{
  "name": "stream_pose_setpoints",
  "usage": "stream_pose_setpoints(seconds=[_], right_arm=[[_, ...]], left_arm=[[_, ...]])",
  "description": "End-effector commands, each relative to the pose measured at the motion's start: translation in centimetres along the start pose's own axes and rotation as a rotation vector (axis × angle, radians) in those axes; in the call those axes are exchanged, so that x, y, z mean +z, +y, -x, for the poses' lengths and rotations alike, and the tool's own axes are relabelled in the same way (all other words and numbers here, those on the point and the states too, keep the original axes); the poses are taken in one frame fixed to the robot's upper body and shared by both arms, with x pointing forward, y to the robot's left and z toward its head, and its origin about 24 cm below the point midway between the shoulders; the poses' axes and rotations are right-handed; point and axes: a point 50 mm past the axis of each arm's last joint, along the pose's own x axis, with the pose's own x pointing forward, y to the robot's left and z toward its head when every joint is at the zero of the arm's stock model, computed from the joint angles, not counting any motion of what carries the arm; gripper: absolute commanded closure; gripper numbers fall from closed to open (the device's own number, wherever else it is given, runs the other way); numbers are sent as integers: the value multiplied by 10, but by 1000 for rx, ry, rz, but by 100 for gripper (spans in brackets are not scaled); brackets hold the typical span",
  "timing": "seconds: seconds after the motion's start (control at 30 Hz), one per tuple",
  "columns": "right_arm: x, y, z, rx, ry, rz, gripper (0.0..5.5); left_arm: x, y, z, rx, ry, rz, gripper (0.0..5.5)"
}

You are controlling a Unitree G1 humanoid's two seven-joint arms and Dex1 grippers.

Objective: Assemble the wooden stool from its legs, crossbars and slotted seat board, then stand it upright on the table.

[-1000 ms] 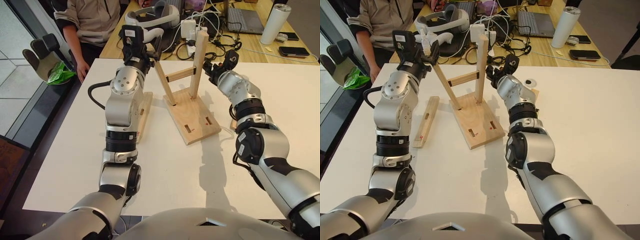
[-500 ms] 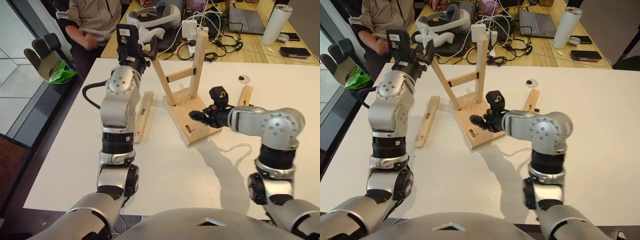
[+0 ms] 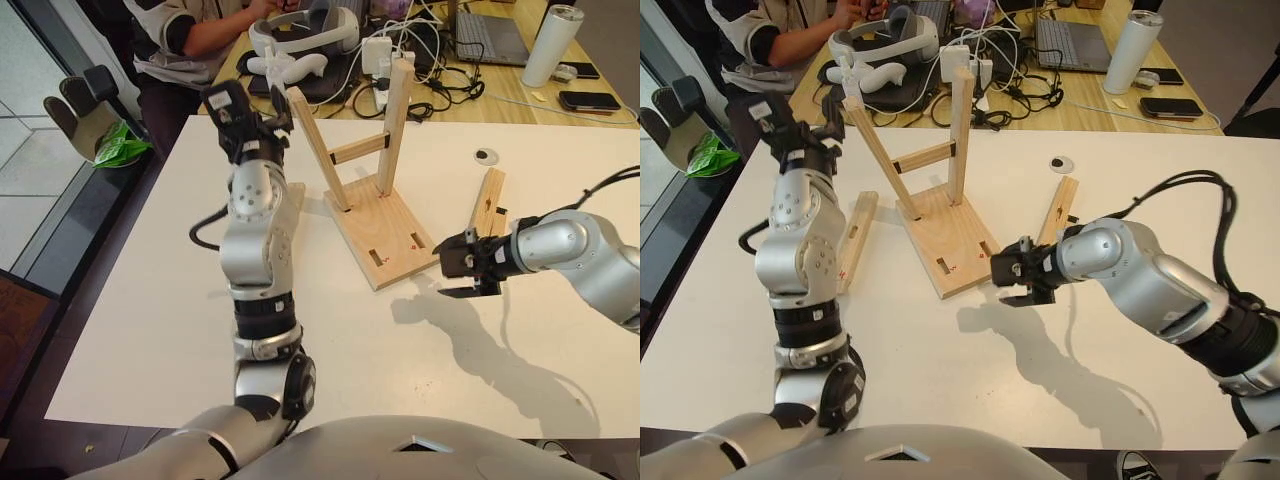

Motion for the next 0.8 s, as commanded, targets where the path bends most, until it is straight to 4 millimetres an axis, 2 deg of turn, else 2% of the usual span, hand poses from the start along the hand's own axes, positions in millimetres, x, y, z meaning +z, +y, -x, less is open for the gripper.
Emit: stream_pose_setpoints(seconds=[0.03, 0.17, 0.27, 0.43, 0.53, 0.63, 0.73, 0.8], right_arm=[[5, -14, -23, 19, -3, 102, 197], [5, -39, -54, -80, 72, 136, 197], [-3, -52, -71, -152, 150, 128, 197], [-12, -65, -85, -270, 195, 63, 197], [-1, -68, -89, -297, 128, -9, 197], [11, -64, -80, -291, 19, -125, 197], [14, -57, -53, -269, -110, -303, 197], [15, -56, -30, -321, -206, -442, 197]], left_arm=[[10, 7, -8, 16, -24, -36, 182], [18, 11, -18, 15, -42, -47, 182], [19, 17, -20, 7, -50, -81, 182], [17, 43, -21, 1, -34, -181, 182], [19, 48, -23, -41, -31, -245, 182], [13, 56, -25, -197, 60, -426, 182], [5, 90, -22, -367, 281, -705, 182], [6, 114, -21, -430, 363, -1009, 182]])
